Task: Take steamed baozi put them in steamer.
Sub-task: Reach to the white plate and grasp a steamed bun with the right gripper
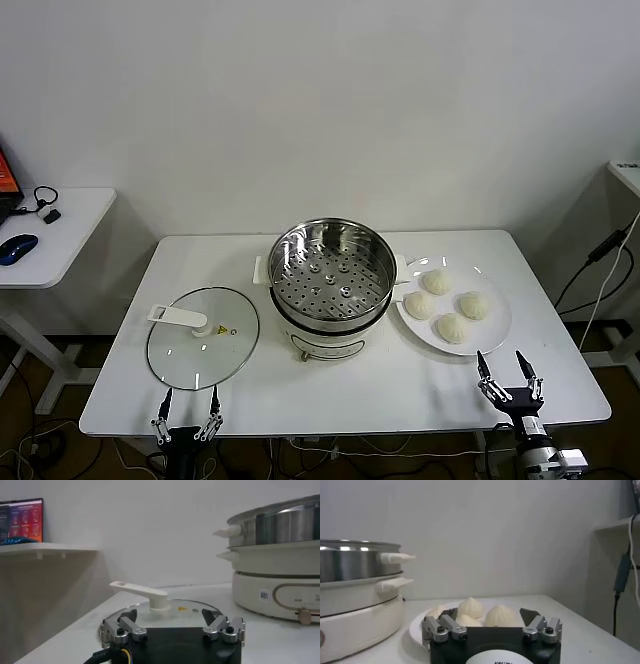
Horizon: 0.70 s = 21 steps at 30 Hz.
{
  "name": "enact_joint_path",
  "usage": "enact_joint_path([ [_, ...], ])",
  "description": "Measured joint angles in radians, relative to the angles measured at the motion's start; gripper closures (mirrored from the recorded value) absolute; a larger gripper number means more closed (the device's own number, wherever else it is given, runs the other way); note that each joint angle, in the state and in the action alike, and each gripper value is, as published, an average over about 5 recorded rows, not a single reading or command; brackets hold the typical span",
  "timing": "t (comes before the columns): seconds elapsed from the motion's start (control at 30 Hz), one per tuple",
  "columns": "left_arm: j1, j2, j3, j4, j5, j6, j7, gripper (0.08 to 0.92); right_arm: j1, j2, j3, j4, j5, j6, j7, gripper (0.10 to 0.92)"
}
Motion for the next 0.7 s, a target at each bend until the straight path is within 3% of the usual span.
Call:
enact_joint_path([
  [0.43, -0.007, 0.0, 0.004, 0.001, 0.001, -0.007, 0.001, 0.177, 0.189, -0.118, -0.022, 0.004, -0.086, -0.283, 0.045, 0.203],
  [0.7, -0.011, 0.0, 0.015, 0.009, 0.011, -0.017, 0.002, 0.177, 0.362, -0.261, -0.101, -0.013, -0.131, -0.483, -0.012, 0.203],
])
